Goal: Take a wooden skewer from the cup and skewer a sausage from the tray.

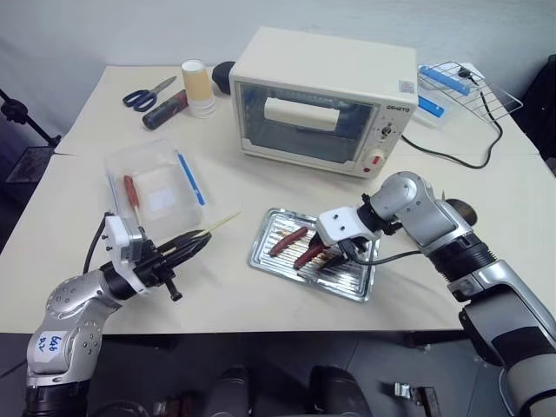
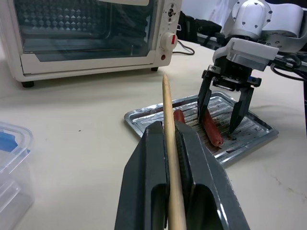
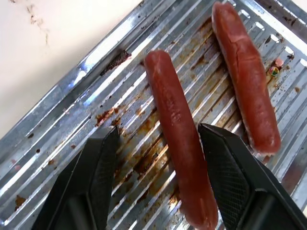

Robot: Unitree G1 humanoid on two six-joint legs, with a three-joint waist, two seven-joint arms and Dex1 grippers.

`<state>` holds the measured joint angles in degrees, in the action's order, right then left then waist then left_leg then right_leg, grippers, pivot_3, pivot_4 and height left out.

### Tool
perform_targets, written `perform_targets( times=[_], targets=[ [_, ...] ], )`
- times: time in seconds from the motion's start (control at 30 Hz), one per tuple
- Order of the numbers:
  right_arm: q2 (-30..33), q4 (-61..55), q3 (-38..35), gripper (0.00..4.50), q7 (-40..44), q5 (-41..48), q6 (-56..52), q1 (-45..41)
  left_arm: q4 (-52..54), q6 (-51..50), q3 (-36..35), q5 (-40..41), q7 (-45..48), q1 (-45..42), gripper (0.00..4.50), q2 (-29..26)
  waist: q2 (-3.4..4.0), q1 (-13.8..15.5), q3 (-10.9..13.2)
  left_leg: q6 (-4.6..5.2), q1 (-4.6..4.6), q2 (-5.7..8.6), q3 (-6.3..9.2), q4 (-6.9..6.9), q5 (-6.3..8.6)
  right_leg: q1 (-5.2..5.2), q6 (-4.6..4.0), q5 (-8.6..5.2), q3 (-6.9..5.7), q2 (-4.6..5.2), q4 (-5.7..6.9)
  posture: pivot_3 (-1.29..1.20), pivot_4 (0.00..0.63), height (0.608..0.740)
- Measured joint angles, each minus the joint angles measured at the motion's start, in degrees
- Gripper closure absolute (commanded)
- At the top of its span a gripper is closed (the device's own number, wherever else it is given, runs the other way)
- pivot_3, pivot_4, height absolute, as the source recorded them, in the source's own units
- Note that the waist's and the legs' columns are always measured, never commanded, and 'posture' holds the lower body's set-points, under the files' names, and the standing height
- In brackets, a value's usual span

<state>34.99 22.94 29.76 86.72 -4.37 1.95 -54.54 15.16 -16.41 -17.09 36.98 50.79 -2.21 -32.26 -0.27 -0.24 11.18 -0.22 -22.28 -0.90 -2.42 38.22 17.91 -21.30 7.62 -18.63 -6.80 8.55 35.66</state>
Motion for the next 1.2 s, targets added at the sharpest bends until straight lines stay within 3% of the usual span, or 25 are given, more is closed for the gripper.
perform_targets(
  times=[0.07,0.23,0.53,0.73,1.2],
  targets=[
    [0.0,-0.9,0.0,1.79,-0.4,-0.5,-2.0,0.0,-0.2,0.0,0.1,0.0,0.0,-0.3,4.5,0.2,0.0,0.0,0.0,0.0,0.0,0.0,0.0,0.0,0.0,0.0,0.0,0.0,0.0,0.0,0.0,0.0,0.15,0.74],
    [-0.8,-3.5,0.0,2.97,-1.6,-1.6,-5.9,0.5,-0.2,0.0,0.4,0.0,0.0,-1.5,4.5,0.7,0.0,0.0,0.0,0.0,0.0,0.0,-0.01,0.0,0.0,0.0,0.0,0.0,0.01,0.0,0.01,0.0,0.15,0.74],
    [-1.3,-7.1,0.0,2.97,-2.4,-2.5,-7.7,1.7,-0.3,-0.1,1.3,0.0,0.0,-1.9,4.5,0.8,0.0,0.0,0.0,0.0,0.0,0.0,-0.03,0.0,0.0,-0.01,0.0,0.0,0.03,0.0,0.02,0.0,0.15,0.74],
    [-1.7,-7.8,0.0,4.29,-2.4,-2.4,-8.7,1.7,-0.3,-0.2,1.4,0.0,-0.1,-2.1,4.5,0.8,0.0,0.0,0.0,0.0,0.0,0.0,-0.03,0.0,0.0,-0.02,0.0,0.0,0.03,0.0,0.02,0.0,0.15,0.74],
    [-1.7,-10.4,-0.8,4.29,-2.3,-1.2,-11.4,3.3,-0.4,-0.6,2.0,-0.3,0.3,-2.1,4.5,0.1,0.0,0.0,0.0,0.0,0.0,0.01,-0.04,0.0,0.0,-0.04,0.0,0.0,0.04,0.0,0.03,0.0,0.15,0.74]
  ],
)
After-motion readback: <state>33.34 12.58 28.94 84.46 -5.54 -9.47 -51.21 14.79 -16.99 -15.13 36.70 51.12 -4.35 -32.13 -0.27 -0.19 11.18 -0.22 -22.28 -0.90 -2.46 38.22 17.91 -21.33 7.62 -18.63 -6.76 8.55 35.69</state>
